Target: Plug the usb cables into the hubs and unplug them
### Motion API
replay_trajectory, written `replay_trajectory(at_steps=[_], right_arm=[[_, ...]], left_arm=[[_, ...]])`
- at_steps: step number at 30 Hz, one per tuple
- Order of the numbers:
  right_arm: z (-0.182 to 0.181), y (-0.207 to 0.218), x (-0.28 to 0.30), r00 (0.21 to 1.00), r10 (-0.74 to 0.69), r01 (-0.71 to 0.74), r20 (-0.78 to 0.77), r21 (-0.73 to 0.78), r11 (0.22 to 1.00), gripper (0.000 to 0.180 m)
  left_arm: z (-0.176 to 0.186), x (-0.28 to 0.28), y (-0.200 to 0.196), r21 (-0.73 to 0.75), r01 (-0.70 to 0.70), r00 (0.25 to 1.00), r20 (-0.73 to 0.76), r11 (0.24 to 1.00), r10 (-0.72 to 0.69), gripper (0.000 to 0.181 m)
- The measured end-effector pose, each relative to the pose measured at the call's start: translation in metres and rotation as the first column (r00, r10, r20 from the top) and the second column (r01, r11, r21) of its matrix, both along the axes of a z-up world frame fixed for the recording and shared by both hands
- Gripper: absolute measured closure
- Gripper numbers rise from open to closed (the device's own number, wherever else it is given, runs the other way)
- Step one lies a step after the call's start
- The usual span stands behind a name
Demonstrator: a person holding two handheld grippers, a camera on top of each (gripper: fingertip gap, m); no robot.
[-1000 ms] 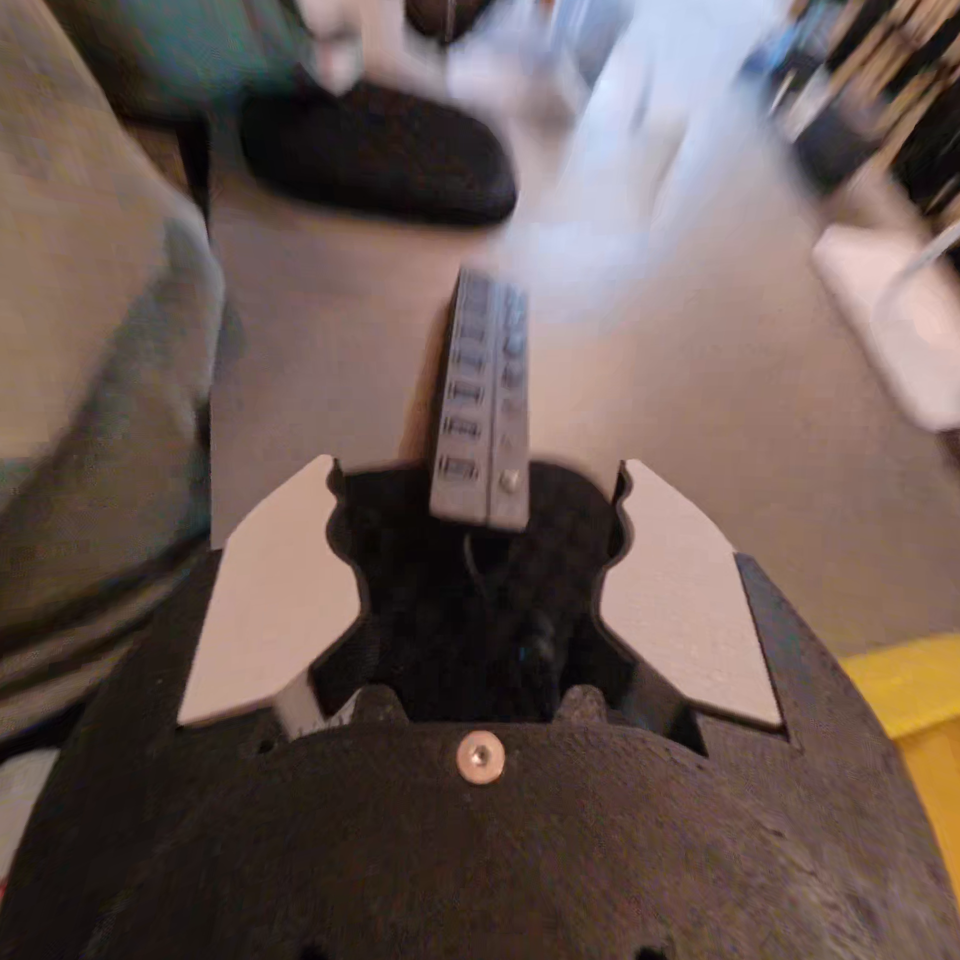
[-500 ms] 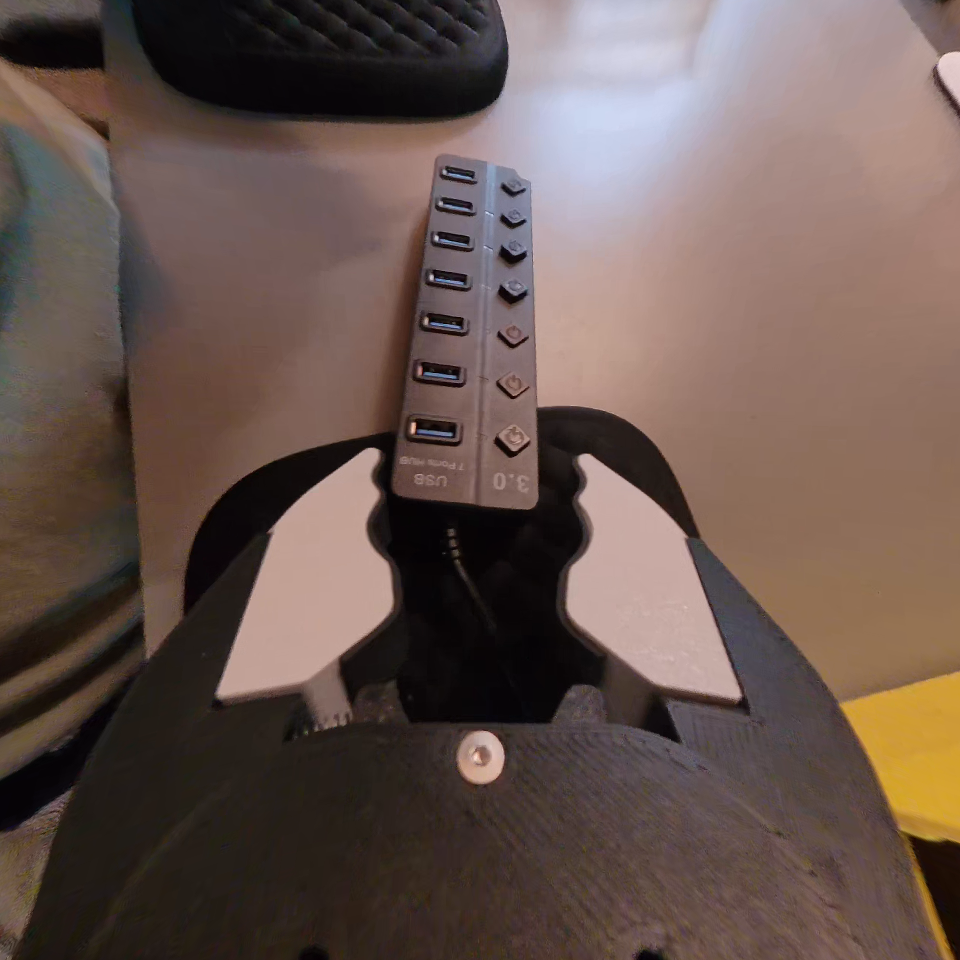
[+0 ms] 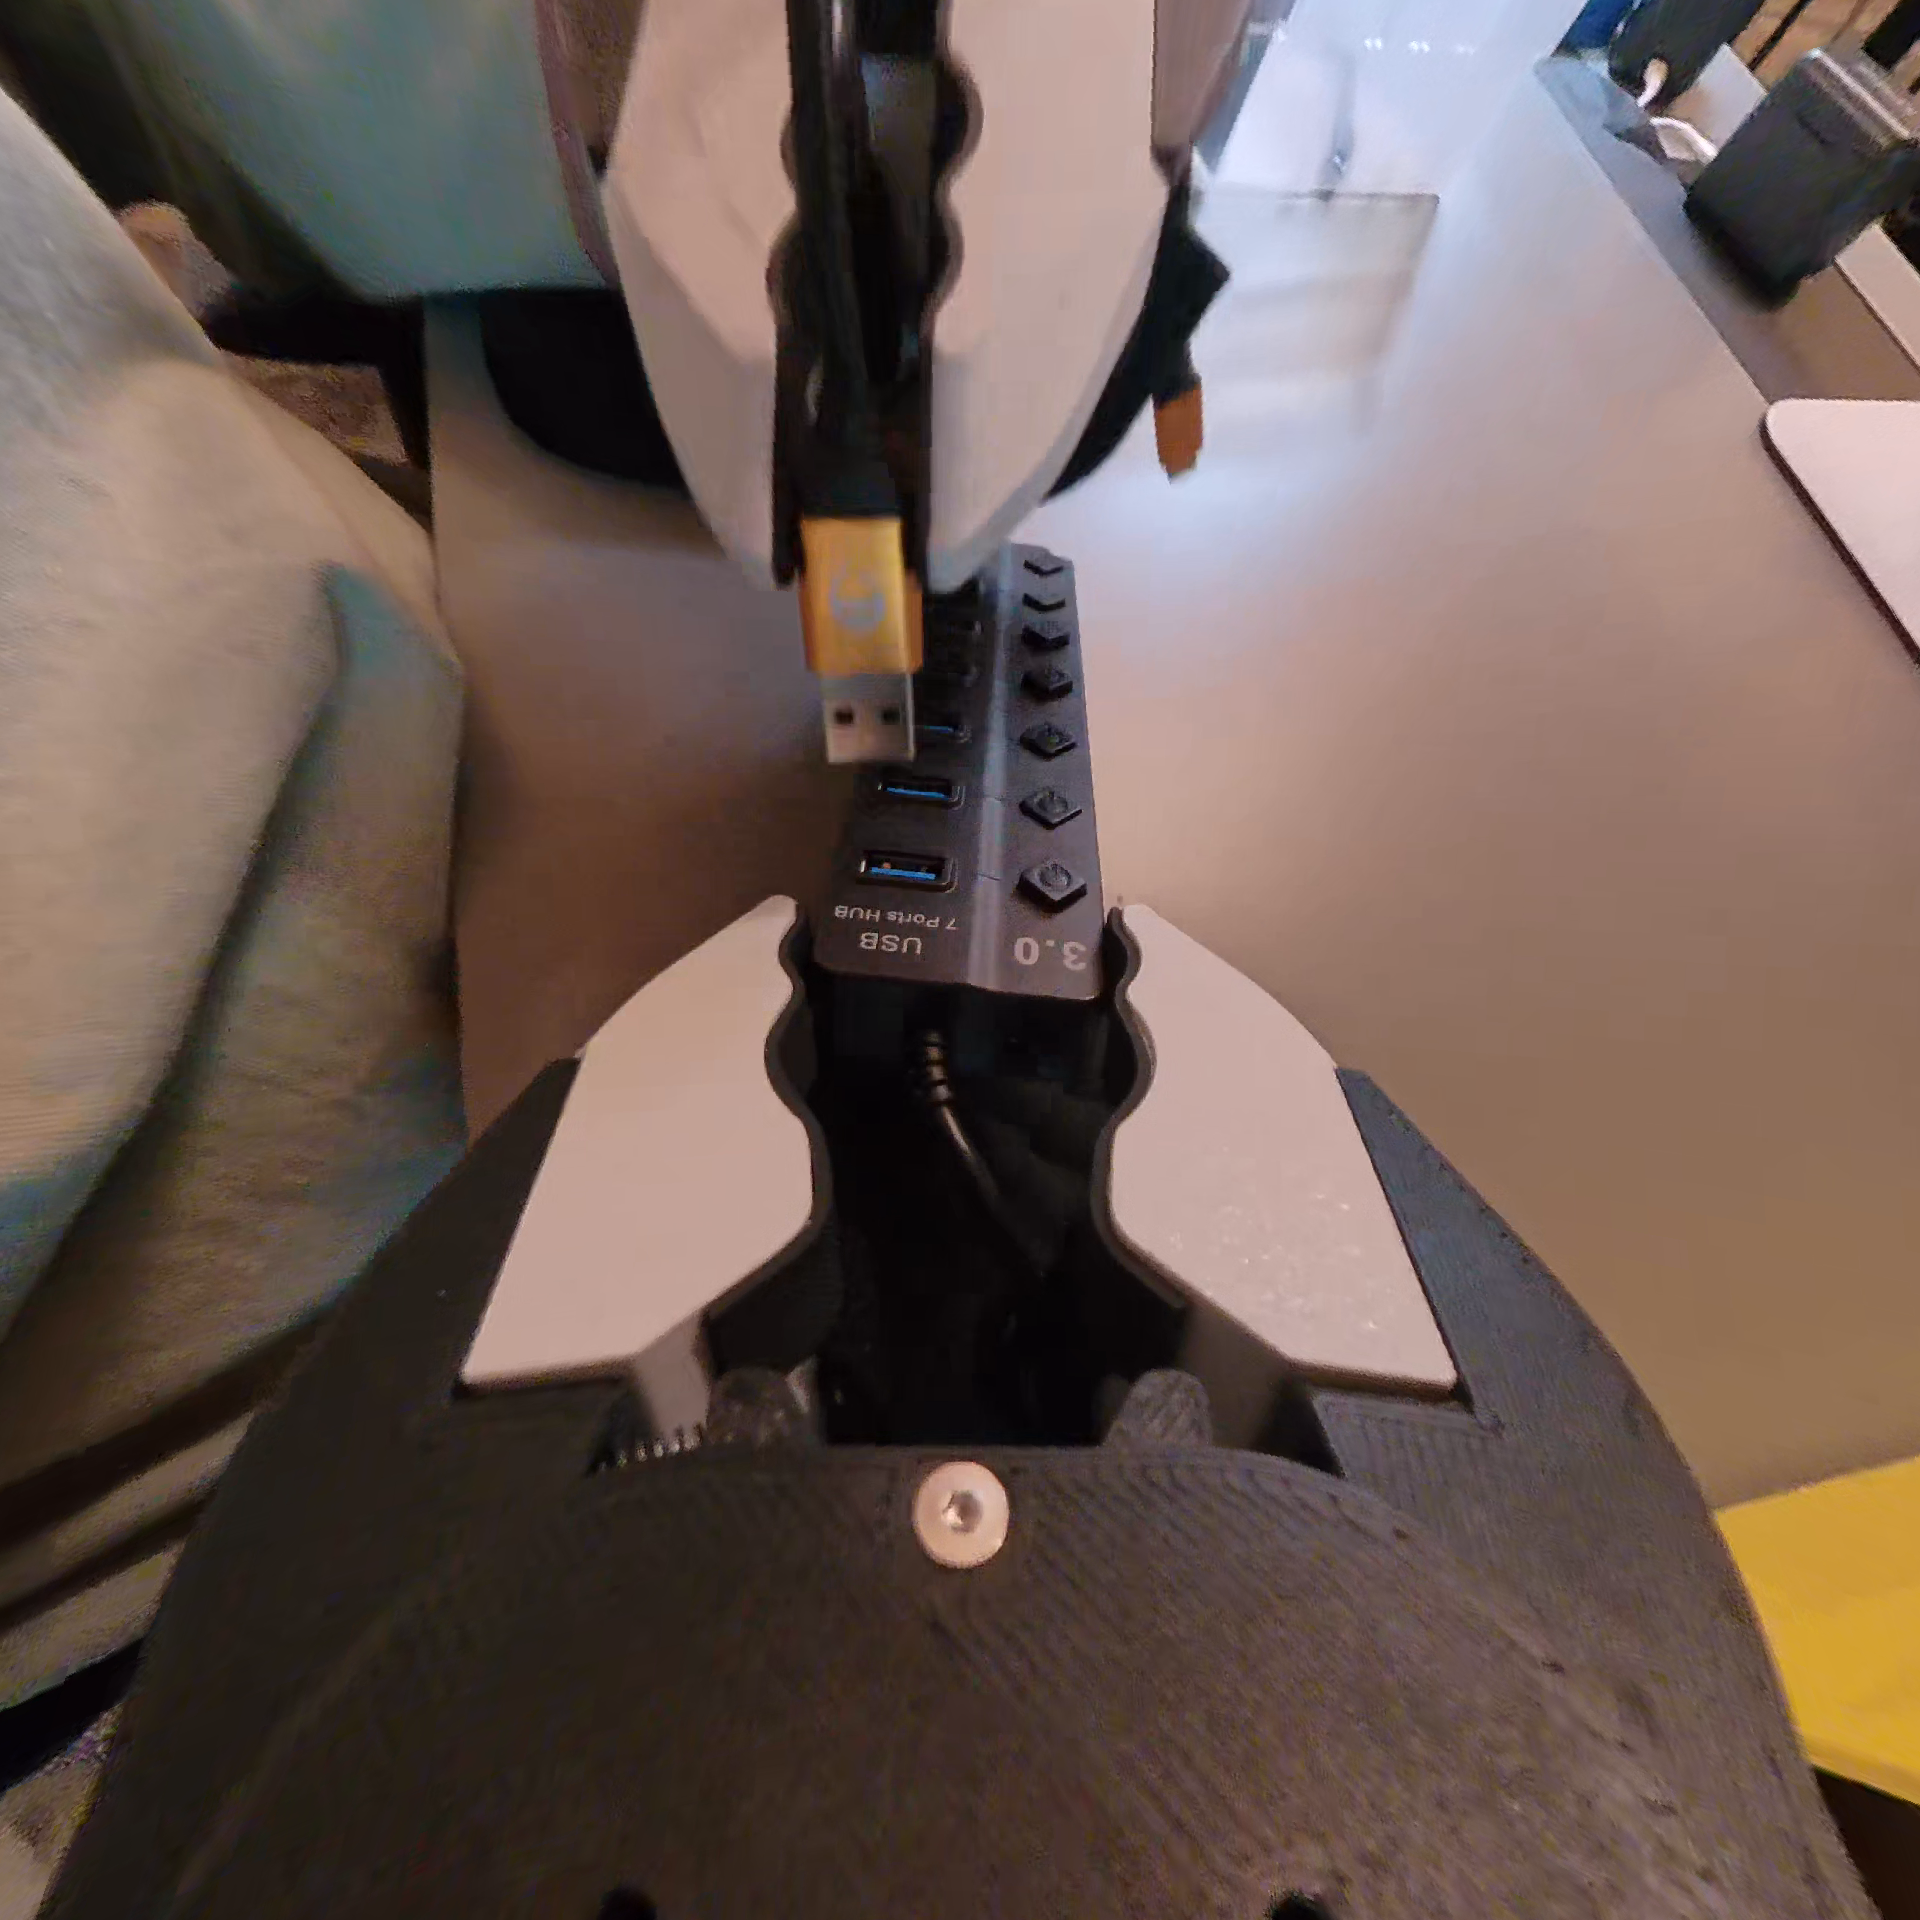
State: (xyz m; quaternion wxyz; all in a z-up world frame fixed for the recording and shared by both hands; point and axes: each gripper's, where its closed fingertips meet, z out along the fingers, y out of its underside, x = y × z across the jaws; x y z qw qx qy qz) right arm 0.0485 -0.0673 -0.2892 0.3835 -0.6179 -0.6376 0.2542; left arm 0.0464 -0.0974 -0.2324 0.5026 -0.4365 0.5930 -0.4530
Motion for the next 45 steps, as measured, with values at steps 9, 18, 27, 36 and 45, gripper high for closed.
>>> replay_trajectory(at_steps=[9,18,27,36,45], right_arm=[[0.008,0.000,0.000,0.999,-0.025,0.024,-0.029,-0.012,1.000,0.126],[0.010,-0.004,-0.001,1.000,-0.003,0.004,-0.023,0.048,0.999,0.126],[0.005,-0.006,0.000,1.000,0.012,-0.012,-0.004,0.036,0.999,0.126],[0.003,-0.007,-0.001,1.000,0.022,-0.021,-0.011,0.045,0.999,0.126],[0.013,-0.001,-0.002,0.996,0.006,-0.006,-0.090,-0.006,1.000,0.126]], left_arm=[[-0.015,0.007,0.007,-0.002,-0.006,0.998,-0.060,1.000,0.005,0.167],[-0.017,0.006,0.004,-0.051,0.037,0.996,-0.085,0.998,-0.042,0.166],[-0.025,0.009,0.002,0.049,0.109,0.979,-0.178,0.993,-0.099,0.165],[-0.031,0.011,0.001,0.055,0.097,0.969,-0.234,0.994,-0.082,0.165],[-0.037,0.011,0.011,0.051,-0.002,0.962,-0.271,0.999,0.015,0.161]])
